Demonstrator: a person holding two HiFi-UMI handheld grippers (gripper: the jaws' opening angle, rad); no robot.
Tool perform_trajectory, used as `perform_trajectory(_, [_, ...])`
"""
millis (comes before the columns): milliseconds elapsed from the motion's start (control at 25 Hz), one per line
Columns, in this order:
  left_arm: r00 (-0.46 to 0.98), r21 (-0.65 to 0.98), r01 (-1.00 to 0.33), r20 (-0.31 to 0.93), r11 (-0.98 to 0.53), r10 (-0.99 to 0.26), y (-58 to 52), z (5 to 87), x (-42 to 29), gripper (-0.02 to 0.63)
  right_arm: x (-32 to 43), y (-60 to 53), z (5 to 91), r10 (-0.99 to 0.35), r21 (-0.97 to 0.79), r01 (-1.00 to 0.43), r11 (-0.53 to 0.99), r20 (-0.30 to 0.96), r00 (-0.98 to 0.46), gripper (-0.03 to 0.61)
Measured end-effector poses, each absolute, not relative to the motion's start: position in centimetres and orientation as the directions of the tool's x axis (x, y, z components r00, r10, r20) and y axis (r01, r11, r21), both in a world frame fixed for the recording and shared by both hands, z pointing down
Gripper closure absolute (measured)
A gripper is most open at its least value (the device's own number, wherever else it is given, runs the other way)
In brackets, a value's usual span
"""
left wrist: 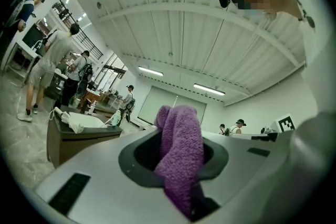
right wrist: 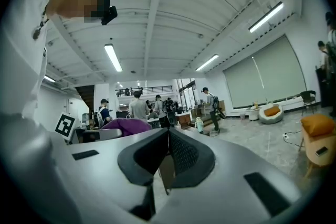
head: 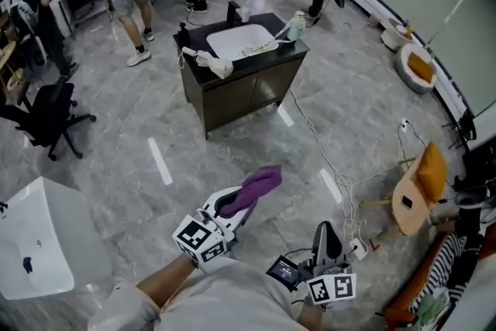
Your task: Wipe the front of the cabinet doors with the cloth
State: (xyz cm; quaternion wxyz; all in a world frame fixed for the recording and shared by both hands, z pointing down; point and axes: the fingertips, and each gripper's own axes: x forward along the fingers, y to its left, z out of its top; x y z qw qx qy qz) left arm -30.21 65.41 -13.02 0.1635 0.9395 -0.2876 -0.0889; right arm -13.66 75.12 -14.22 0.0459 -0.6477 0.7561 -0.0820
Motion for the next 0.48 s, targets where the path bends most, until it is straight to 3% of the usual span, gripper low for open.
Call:
perform_trajectory(240, [0.795, 0.349, -0.538, -0.093, -0.768, -0.599, 58.9, -14.3, -31.4, 0.526, -13.1, 69.0, -13.2, -0.983, -0.192, -0.971, 0.145, 0.085, -0.163, 0.552])
perform_trajectory(480, [0.727, 0.403, -0.619, -0.032, -0.674, -0.686, 55.0, -11.7, -32.2, 0.526, -12.2, 62.0, -12.6, -0.969, -0.204, -0.955, 0.215, 0.079, -0.235, 0.552])
